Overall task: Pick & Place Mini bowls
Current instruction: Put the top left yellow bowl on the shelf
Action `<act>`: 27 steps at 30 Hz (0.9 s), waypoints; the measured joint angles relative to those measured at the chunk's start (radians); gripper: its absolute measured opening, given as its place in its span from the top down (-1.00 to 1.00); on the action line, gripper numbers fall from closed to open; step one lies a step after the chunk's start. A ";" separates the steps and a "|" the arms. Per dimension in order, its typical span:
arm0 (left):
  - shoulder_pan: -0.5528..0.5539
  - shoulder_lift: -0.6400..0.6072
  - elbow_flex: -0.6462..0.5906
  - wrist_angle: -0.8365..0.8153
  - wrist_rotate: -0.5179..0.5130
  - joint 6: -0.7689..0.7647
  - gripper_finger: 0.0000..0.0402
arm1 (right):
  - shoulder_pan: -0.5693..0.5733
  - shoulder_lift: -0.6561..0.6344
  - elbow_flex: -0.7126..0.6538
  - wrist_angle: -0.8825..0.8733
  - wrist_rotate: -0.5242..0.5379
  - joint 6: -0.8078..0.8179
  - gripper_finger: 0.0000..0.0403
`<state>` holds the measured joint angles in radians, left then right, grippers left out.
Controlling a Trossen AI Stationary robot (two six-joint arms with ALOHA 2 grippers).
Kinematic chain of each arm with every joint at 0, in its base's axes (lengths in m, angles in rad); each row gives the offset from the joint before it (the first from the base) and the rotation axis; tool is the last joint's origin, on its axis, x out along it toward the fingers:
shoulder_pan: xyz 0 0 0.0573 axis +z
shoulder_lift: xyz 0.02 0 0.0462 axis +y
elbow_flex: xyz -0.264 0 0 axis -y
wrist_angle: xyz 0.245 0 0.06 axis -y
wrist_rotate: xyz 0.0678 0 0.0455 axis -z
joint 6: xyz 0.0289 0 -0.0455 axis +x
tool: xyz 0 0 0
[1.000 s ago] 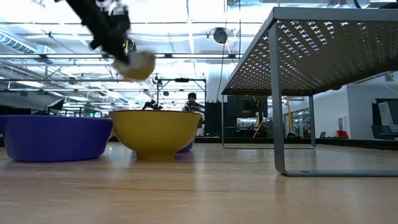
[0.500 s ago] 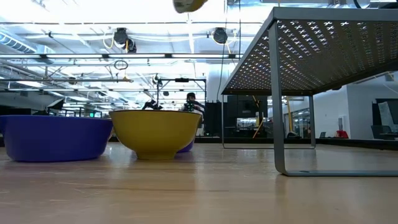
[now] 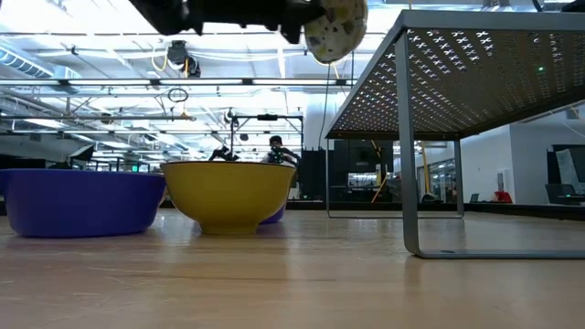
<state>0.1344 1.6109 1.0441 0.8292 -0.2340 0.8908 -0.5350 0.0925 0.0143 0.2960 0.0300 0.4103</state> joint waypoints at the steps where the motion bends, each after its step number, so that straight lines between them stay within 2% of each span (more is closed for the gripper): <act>1: 0.002 0.015 0.023 -0.011 -0.019 0.011 0.95 | 0.000 0.000 0.000 0.016 0.015 0.034 0.56; 5: 0.004 0.092 0.114 -0.049 -0.124 0.065 0.95 | 0.000 0.000 0.000 0.055 0.048 0.109 0.56; 9: 0.007 0.151 0.196 -0.043 -0.244 0.139 0.93 | 0.000 0.000 0.000 0.058 0.054 0.082 0.56; 12: 0.019 0.187 0.239 -0.036 -0.258 0.189 0.95 | 0.000 0.003 0.001 0.110 0.077 0.040 0.56; 16: 0.033 0.227 0.275 -0.057 -0.267 0.207 0.94 | 0.013 0.043 0.041 0.163 0.047 -0.048 0.56; 20: 0.042 0.229 0.279 -0.057 -0.277 0.239 0.95 | 0.092 0.171 0.118 0.135 0.063 -0.191 0.56; 24: 0.055 0.230 0.280 -0.072 -0.286 0.238 0.95 | 0.187 0.367 0.232 0.155 0.170 -0.362 0.54; 27: 0.065 0.230 0.280 -0.071 -0.296 0.233 0.93 | 0.246 0.519 0.322 0.142 0.256 -0.463 0.43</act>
<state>0.1997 1.8404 1.3239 0.7581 -0.5298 1.1236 -0.2892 0.6115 0.3367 0.4377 0.2860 -0.0523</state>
